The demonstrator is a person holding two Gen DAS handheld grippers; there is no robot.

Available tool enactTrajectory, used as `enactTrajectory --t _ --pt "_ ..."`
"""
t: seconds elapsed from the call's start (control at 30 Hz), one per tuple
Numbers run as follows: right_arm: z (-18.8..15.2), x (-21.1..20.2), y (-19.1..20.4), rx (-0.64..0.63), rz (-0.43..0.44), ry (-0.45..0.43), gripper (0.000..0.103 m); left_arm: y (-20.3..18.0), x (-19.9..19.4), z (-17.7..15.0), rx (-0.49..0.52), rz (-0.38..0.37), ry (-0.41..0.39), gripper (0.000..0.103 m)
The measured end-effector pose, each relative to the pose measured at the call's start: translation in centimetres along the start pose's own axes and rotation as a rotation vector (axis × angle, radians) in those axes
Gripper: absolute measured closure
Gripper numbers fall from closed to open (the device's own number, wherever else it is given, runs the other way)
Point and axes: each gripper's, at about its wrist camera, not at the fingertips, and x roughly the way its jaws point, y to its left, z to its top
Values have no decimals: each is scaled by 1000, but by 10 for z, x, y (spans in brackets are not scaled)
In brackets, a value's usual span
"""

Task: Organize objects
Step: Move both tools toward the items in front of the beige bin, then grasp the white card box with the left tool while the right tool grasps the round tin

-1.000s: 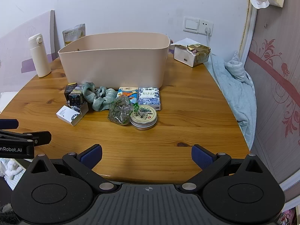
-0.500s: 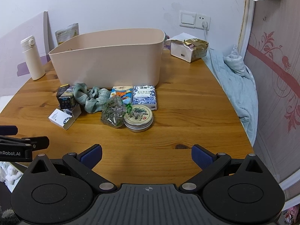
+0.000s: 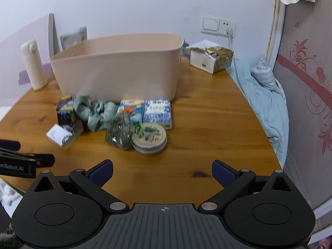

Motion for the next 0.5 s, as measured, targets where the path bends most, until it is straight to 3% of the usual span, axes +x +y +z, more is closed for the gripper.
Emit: enactTrajectory --t 0.03,0.07,0.27,0.5 --pt "1 1 -1 -2 -2 -3 0 -1 2 1 4 5 1 0" --pt "1 3 -1 -6 -10 -1 0 -1 4 2 -147 143 3 0" --pt "2 9 -2 -30 -19 -43 0 3 17 6 -152 129 31 0" --pt "2 30 1 -74 -40 -7 0 9 33 12 -166 121 48 0"
